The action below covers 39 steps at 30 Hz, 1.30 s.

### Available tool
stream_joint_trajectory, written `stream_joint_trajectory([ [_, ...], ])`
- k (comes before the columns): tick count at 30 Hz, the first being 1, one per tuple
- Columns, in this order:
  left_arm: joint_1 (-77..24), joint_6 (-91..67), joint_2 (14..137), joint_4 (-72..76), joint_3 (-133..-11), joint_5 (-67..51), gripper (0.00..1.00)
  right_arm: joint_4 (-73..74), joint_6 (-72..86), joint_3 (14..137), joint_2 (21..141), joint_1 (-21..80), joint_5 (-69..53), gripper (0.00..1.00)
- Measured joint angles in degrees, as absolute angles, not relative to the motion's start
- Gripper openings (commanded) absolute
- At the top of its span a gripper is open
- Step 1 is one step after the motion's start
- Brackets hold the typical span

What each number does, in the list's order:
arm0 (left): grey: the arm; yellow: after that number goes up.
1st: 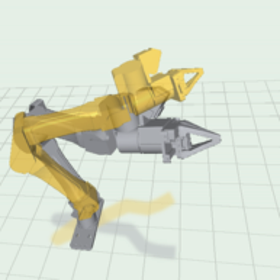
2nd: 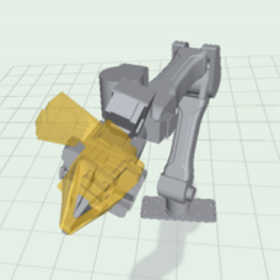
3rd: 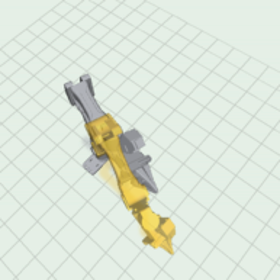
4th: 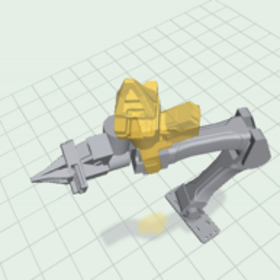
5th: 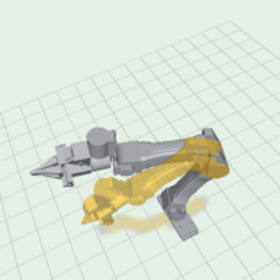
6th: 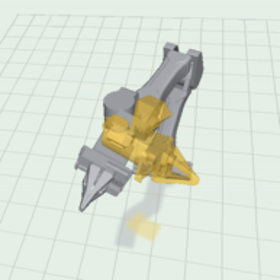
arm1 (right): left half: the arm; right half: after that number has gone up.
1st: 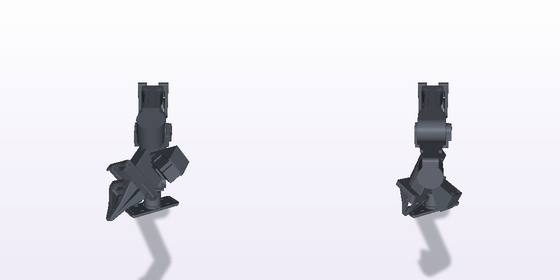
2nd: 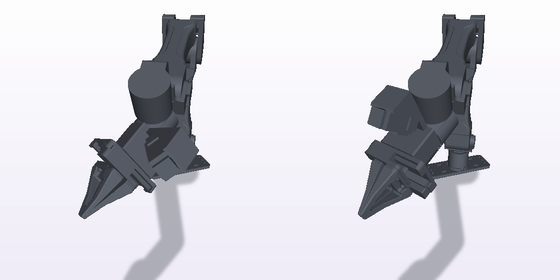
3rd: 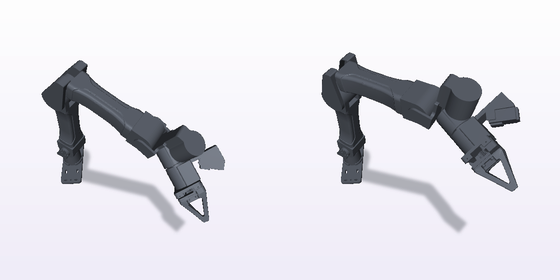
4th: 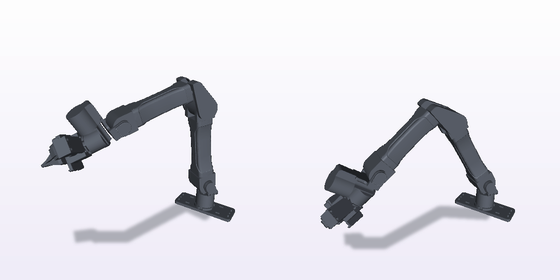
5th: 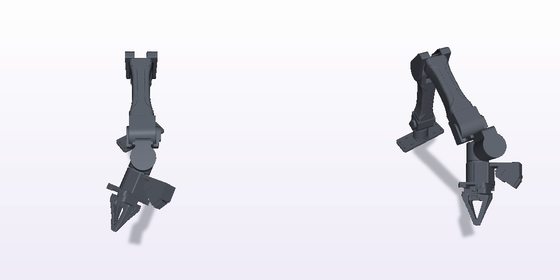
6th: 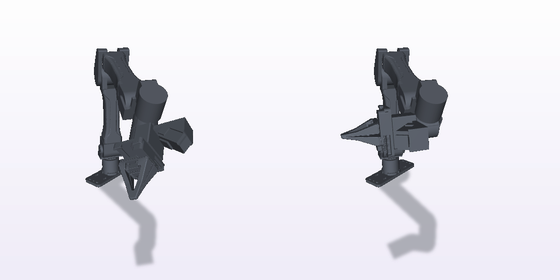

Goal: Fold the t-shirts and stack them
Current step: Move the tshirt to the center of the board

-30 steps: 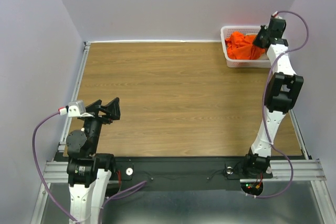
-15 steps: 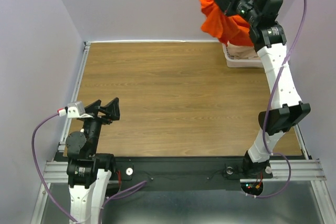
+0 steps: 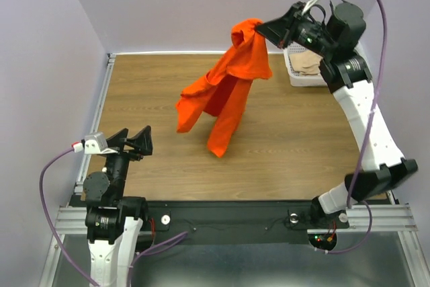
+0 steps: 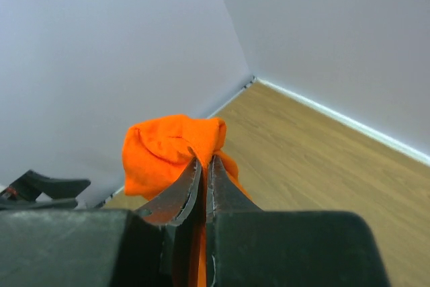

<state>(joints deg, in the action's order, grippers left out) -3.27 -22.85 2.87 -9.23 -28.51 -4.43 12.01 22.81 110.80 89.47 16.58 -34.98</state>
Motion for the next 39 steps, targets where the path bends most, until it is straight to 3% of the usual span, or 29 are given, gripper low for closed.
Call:
stream_joint_trajectory([
  [3, -3.2, -22.9, 2.9, -9.2, -28.5, -4.5, 0.99, 11.4, 22.6, 101.0, 82.1, 16.6, -31.9, 0.02],
  [6, -3.2, -22.9, 3.4, -9.2, -28.5, -4.9, 0.99, 9.7, 21.8, 88.4, 73.8, 16.7, -24.6, 0.20],
  [7, -3.2, -22.9, 3.9, -9.1, -28.5, -5.1, 0.99, 9.1, 21.5, 84.5, 71.7, 16.7, -22.0, 0.28],
  [8, -3.2, -22.9, 4.9, -9.0, -28.5, -5.7, 0.99, 8.3, 21.2, 79.7, 69.2, 16.7, -18.3, 0.47],
  [9, -3.2, -22.9, 5.5, -8.7, -28.5, -6.2, 0.99, 8.6, 20.9, 73.2, 66.3, 16.7, -12.5, 0.57],
  [10, -3.2, -22.9, 6.8, -8.6, -28.5, -6.9, 0.99, 9.3, 21.0, 69.8, 65.2, 16.6, -7.8, 0.76],
  [13, -3.2, -23.9, 13.5, -7.6, -28.6, -10.6, 0.98, 12.1, 22.0, 62.9, 65.5, 15.9, 3.6, 0.99],
  [16, -3.3, -25.3, 21.5, -6.9, -28.6, -15.1, 0.98, 18.7, 23.7, 57.1, 68.4, 14.3, 12.8, 1.00],
  [20, -5.8, -27.1, 31.3, -6.4, -29.0, -18.3, 0.97, 24.5, 25.1, 54.3, 67.4, 13.7, 15.2, 1.00],
  [30, -38.0, -28.1, 55.6, -0.9, -39.2, -6.9, 0.86, 25.6, 26.0, 51.2, 58.1, 13.7, 8.5, 0.94],
  [39, -52.7, -24.4, 80.2, 1.5, -47.3, -0.2, 0.67, 30.1, 28.0, 45.6, 53.2, 13.7, -0.7, 0.89],
])
